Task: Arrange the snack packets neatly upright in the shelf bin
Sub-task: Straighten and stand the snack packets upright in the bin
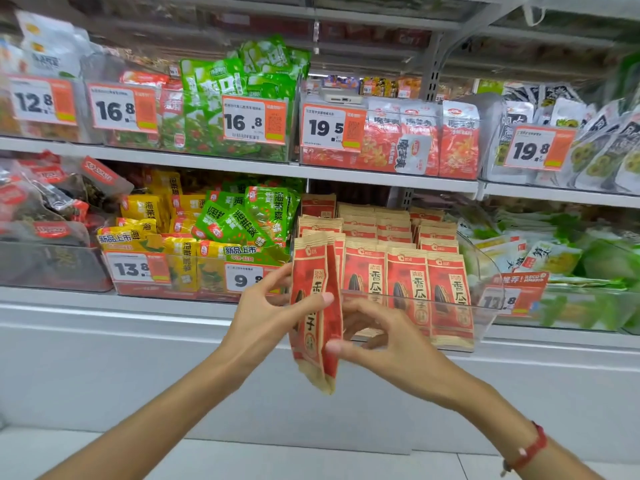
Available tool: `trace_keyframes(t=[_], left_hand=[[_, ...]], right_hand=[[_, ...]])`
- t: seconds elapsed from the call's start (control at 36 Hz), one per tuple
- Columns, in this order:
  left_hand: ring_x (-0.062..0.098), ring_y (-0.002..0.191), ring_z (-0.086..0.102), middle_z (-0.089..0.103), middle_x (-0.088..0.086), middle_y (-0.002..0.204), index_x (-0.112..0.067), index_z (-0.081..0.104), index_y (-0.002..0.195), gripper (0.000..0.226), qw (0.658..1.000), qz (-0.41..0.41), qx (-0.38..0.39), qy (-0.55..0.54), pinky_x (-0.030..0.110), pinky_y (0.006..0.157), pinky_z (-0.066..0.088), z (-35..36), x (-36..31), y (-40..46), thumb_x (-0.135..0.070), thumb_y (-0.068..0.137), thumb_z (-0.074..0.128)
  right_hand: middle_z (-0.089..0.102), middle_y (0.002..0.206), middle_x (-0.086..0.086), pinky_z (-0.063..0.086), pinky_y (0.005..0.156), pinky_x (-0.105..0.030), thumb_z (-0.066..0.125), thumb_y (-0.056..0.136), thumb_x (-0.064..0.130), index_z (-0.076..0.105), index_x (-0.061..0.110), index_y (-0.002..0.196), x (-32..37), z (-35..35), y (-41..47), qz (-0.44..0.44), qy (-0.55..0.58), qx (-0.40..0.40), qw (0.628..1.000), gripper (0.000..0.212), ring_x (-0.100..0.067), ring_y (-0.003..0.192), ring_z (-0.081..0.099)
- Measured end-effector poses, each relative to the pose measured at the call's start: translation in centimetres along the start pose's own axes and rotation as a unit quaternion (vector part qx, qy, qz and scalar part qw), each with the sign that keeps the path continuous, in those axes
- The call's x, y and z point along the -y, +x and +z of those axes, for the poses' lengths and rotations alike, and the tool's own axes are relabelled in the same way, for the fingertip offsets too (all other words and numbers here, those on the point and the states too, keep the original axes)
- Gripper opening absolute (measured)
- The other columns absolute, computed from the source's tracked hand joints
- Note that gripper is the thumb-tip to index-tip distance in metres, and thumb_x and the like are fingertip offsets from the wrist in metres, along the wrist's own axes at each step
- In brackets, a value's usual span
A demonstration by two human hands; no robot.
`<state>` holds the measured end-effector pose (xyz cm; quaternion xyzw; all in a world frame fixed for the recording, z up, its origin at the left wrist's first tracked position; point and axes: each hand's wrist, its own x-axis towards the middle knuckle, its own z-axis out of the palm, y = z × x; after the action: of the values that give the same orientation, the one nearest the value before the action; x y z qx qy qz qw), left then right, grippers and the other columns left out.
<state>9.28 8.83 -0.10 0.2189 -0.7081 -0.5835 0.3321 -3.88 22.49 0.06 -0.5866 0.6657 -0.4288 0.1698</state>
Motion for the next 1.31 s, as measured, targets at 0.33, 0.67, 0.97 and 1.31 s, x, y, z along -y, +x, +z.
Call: trace_keyframes(t=[0.33, 0.67, 0.97, 1.31], left_hand=[[0.008, 0.112, 0.062, 0.068, -0.018, 0.116, -0.04, 0.061, 0.123, 0.079, 0.989, -0.048, 0.131, 0.039, 0.04, 0.098, 0.051, 0.6, 0.9, -0.2, -0.051, 0.048, 0.081], [0.0, 0.102, 0.065, 0.069, -0.013, 0.109, -0.028, 0.056, 0.12, 0.083, 0.995, 0.018, -0.086, -0.053, 0.024, 0.088, 0.051, 1.4, -0.3, 0.1, -0.045, 0.045, 0.085], [-0.009, 0.089, 0.066, 0.067, -0.016, 0.101, -0.027, 0.05, 0.121, 0.069, 0.986, -0.003, -0.131, -0.101, 0.027, 0.085, 0.052, 2.6, -2.1, -1.0, -0.045, 0.061, 0.078], [0.014, 0.081, 0.07, 0.072, -0.006, 0.081, -0.022, 0.07, 0.088, 0.008, 0.976, 0.037, -0.21, -0.038, 0.048, 0.084, 0.056, 2.5, -0.6, -0.3, -0.029, 0.084, 0.072]], right_hand=[[0.074, 0.099, 0.005, 0.057, 0.074, -0.029, 0.059, 0.092, 0.016, 0.067, 0.015, 0.105, 0.3, -1.0, 0.2, 0.027, 0.173, -0.077, 0.981, 0.016, -0.01, 0.09, 0.069], [0.068, 0.11, 0.019, 0.053, 0.087, -0.022, 0.067, 0.087, 0.023, 0.059, 0.042, 0.115, 0.5, 0.2, 0.3, -0.011, 0.12, -0.078, 0.99, 0.034, -0.001, 0.104, 0.063], [0.058, 0.113, 0.016, 0.049, 0.083, -0.014, 0.066, 0.088, 0.027, 0.045, 0.035, 0.138, -0.4, 0.3, 1.1, -0.067, -0.066, -0.186, 0.978, 0.054, 0.006, 0.098, 0.057], [0.044, 0.121, 0.019, 0.041, 0.086, -0.012, 0.076, 0.065, 0.058, 0.038, 0.033, 0.138, 0.2, 0.6, 0.7, 0.019, -0.119, -0.191, 0.974, 0.086, 0.009, 0.103, 0.048]])
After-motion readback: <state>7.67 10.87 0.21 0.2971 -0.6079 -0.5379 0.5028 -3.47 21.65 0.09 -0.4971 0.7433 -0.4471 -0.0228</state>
